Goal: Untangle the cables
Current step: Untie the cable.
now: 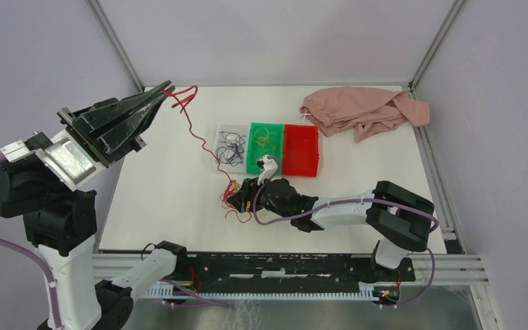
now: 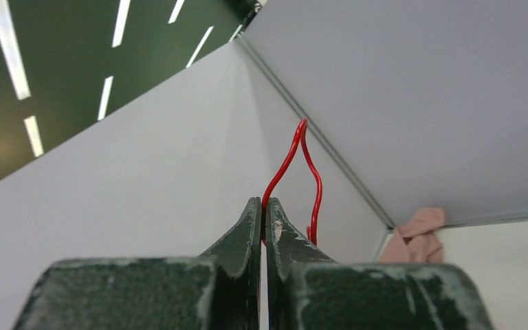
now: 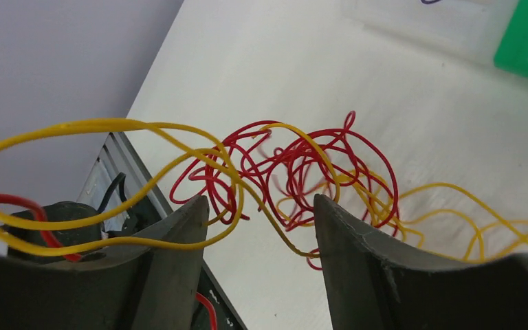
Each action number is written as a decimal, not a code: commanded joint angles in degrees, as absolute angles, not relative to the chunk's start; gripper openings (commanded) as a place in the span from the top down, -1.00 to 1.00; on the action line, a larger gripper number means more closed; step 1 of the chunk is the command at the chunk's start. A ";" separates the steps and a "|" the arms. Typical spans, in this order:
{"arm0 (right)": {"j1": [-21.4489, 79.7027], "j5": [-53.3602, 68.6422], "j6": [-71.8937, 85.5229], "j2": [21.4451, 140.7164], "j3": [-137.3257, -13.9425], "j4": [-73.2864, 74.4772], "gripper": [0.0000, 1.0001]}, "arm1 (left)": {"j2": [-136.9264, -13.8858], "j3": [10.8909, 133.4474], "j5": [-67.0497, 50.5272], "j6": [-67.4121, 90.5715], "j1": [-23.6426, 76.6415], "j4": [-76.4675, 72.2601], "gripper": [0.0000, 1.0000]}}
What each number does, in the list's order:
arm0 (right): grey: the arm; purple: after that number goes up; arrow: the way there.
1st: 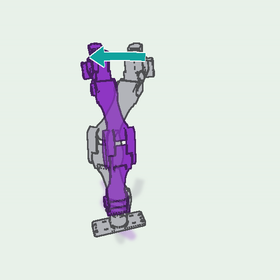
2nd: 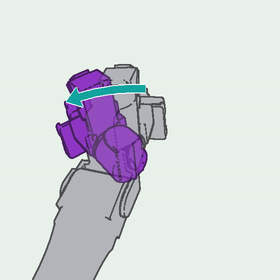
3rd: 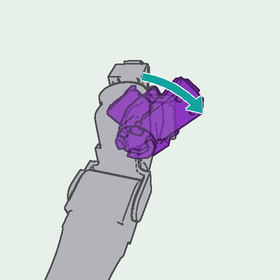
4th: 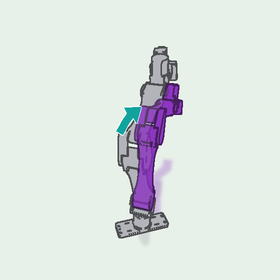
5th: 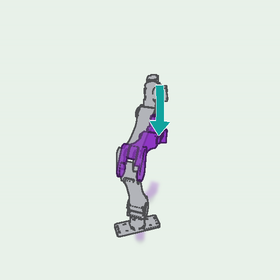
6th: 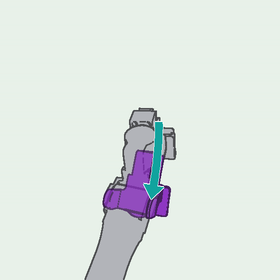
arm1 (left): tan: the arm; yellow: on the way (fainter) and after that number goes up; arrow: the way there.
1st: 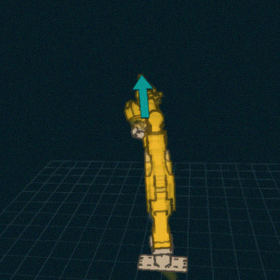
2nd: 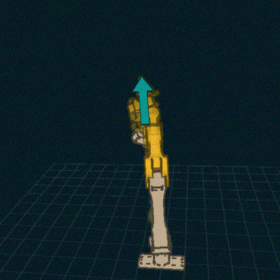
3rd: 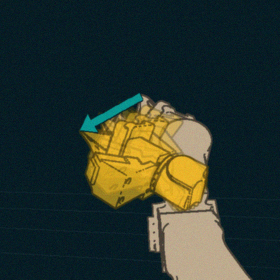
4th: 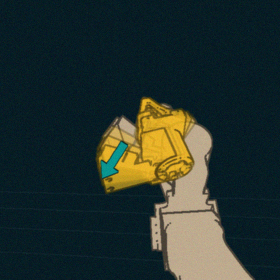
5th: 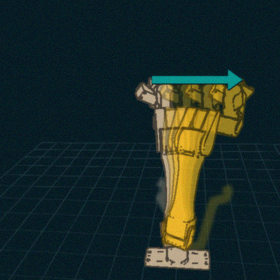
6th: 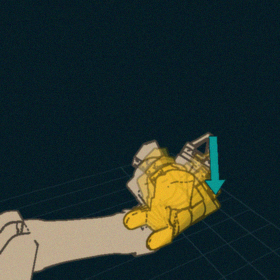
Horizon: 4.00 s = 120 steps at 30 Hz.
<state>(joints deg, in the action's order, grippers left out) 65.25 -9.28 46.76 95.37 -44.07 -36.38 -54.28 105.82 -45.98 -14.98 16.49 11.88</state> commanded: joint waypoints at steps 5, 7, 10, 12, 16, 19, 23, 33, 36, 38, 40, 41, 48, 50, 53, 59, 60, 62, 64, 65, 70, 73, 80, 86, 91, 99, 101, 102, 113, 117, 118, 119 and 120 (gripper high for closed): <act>65.55 -11.27 48.34 97.86 -41.14 -40.15 -0.24 | -58.62 109.73 -35.88 -25.98 16.17 -4.04 0.94; 65.56 -11.17 49.14 98.86 -40.21 -41.01 -0.22 | -60.01 112.00 -34.40 -28.77 16.17 -5.59 0.94; 65.64 -10.82 50.29 100.11 -38.91 -42.51 -0.18 | -61.37 113.76 -32.98 -33.35 16.09 -9.21 0.94; 65.74 -10.98 50.80 100.71 -38.01 -43.15 -0.12 | -62.49 115.27 -32.13 -35.73 16.00 -10.58 0.94; 65.96 -11.21 51.83 101.54 -36.73 -44.55 0.02 | -64.16 118.40 -31.96 -36.59 15.90 -9.57 0.94; 66.09 -11.44 51.86 101.52 -36.53 -44.38 0.27 | -64.06 118.13 -33.06 -38.41 15.74 -9.94 0.94; 66.09 -12.48 52.38 101.79 -36.52 -42.13 0.72 | -65.19 118.24 -29.68 -43.61 15.28 -16.43 0.94; 66.18 -21.26 57.61 101.63 -33.91 -33.08 1.00 | -75.56 136.23 -23.78 -61.76 15.24 -23.78 0.94; 66.26 -22.63 58.06 100.73 -32.98 -32.29 1.00 | -77.78 141.18 -23.05 -61.23 15.27 -24.13 0.94; 66.27 -21.79 57.17 100.13 -33.27 -32.68 1.00 | -76.31 139.51 -23.98 -60.49 15.25 -20.27 0.94; 66.27 -20.44 55.94 98.94 -33.79 -33.11 0.93 | -72.89 133.09 -26.05 -59.42 15.31 -19.34 0.94; 66.27 -19.47 55.30 97.98 -33.98 -33.41 0.81 | -71.13 129.60 -27.51 -58.78 15.31 -18.96 0.94; 66.45 -11.74 48.19 87.59 -37.71 -27.31 0.18 | -64.09 118.73 -40.47 -54.52 15.21 -10.20 0.94; 66.40 -11.06 45.38 83.45 -38.69 -23.84 0.03 | -63.26 117.70 -43.40 -52.95 15.19 -8.10 0.94; 66.46 -11.05 41.69 76.63 -40.42 -18.71 -0.15 | -61.84 115.15 -46.69 -50.70 15.21 -7.41 0.94; 66.45 -11.08 35.94 66.09 -46.12 -9.17 -0.54 | -59.50 110.19 -49.94 -46.59 14.87 -6.77 0.94; 66.45 -11.13 34.99 65.08 -47.21 -8.23 -0.57 | -59.29 109.52 -50.19 -45.87 14.85 -6.80 0.94; 66.45 -10.84 33.76 63.19 -48.83 -7.19 -0.60 | -58.94 108.36 -50.70 -44.10 14.88 -6.77 0.94; 66.45 -10.95 33.09 62.28 -50.09 -7.20 -0.61 | -58.68 107.49 -50.86 -41.66 14.83 -6.81 0.94; 66.45 -11.06 32.97 62.09 -50.70 -7.51 -0.60 | -58.58 107.02 -50.89 -40.21 14.84 -6.77 0.94; 66.45 -10.40 32.70 64.18 -54.22 -11.20 -0.51 | -58.04 103.92 -50.80 -34.94 14.84 -7.23 0.94; 66.44 -9.02 33.17 67.03 -56.57 -12.04 -0.47 | -57.83 102.87 -49.70 -32.09 14.88 -8.59 0.94; 66.46 -7.69 33.81 69.73 -58.63 -12.65 -0.40 | -57.04 100.73 -48.60 -29.50 14.85 -8.61 0.94; 66.45 -3.70 34.46 70.14 -58.61 -15.44 -0.40 | -55.64 97.14 -48.78 -27.90 14.90 -9.74 0.94; 66.44 -2.38 34.92 71.64 -59.67 -15.72 -0.37 | -56.11 96.93 -48.53 -24.50 14.87 -11.61 0.94; 65.74 -12.23 34.73 69.84 -58.82 -14.80 0.09 | -57.84 97.03 -46.51 -15.55 14.85 -14.43 0.94; 65.21 -12.65 35.02 69.33 -58.23 -15.81 0.16 | -58.28 97.04 -46.09 -13.28 14.85 -14.48 0.94; 65.00 -12.38 35.38 69.20 -58.05 -16.15 0.19 | -58.40 97.03 -46.06 -12.37 14.90 -14.38 0.94; 61.58 -11.72 37.76 66.03 -55.49 -14.20 0.23 | -60.49 94.33 -47.59 -10.25 14.97 -13.45 0.94; 60.74 -15.72 36.24 64.38 -54.78 -10.52 0.06 | -62.87 95.23 -47.40 -10.27 15.56 -14.04 0.94; 60.39 -16.49 35.91 63.92 -54.50 -9.83 0.05 | -63.63 95.71 -47.21 -10.41 15.89 -14.06 0.94; 60.01 -17.27 35.66 63.53 -54.21 -9.30 0.03 | -64.38 96.14 -46.94 -10.52 16.29 -14.06 0.94; 59.73 -18.58 35.53 63.04 -53.98 -8.26 0.01 | -65.26 96.61 -46.60 -10.81 16.78 -14.00 0.94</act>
<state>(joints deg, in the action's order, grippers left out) 60.75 -13.76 36.75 65.60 -54.85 -10.76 -62.54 94.48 -48.12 -12.67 15.53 -12.56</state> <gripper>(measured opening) 0.480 0.053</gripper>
